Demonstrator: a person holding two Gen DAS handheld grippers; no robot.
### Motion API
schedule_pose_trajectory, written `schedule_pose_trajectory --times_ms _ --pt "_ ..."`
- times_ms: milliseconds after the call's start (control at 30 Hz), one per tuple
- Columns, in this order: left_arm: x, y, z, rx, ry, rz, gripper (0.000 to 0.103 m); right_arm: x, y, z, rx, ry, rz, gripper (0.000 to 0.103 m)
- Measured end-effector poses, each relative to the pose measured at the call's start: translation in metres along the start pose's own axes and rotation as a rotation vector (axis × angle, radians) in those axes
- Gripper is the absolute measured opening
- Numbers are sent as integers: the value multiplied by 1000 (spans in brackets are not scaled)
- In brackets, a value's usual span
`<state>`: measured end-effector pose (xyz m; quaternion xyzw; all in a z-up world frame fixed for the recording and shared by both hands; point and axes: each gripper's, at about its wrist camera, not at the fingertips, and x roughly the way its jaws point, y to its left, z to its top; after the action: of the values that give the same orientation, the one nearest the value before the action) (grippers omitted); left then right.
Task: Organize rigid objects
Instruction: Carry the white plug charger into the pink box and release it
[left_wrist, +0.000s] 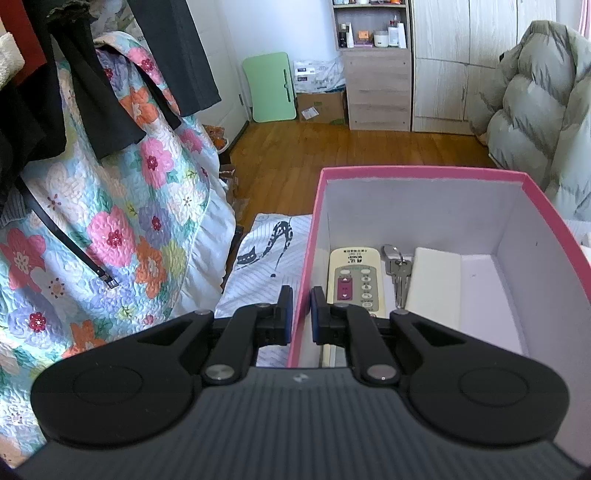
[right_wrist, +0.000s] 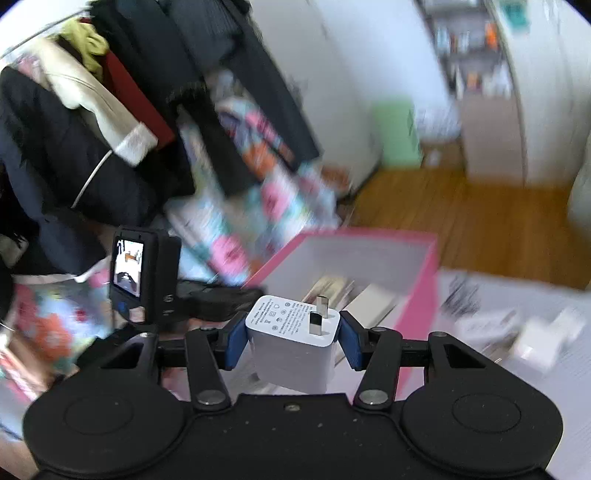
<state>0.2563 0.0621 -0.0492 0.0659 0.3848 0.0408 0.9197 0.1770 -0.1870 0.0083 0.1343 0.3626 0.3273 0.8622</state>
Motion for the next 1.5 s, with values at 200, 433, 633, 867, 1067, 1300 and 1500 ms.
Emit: schedule_pose_trajectory --times_ms 200,433,633,867,1067,1300,1500 --pt "-4 4 -3 -33 -25 -22 9 52 25 5 -92 157 -40 57" --pt "0 3 -1 -33 -11 -19 9 123 40 4 -223 415 -143 57" --pt "-1 7 -1 -50 -20 -33 9 158 26 8 -123 562 -164 57" --pt "-2 10 -2 -71 -20 -43 9 185 6 9 80 653 -132 57" --pt "-3 10 -3 -57 -22 -27 10 180 -6 3 177 605 -178 61" --pt "-3 11 -2 -66 -21 -14 13 71 -3 13 238 296 -41 64" --pt "-2 7 -3 -50 -22 -11 12 -23 -15 -5 172 70 -108 64"
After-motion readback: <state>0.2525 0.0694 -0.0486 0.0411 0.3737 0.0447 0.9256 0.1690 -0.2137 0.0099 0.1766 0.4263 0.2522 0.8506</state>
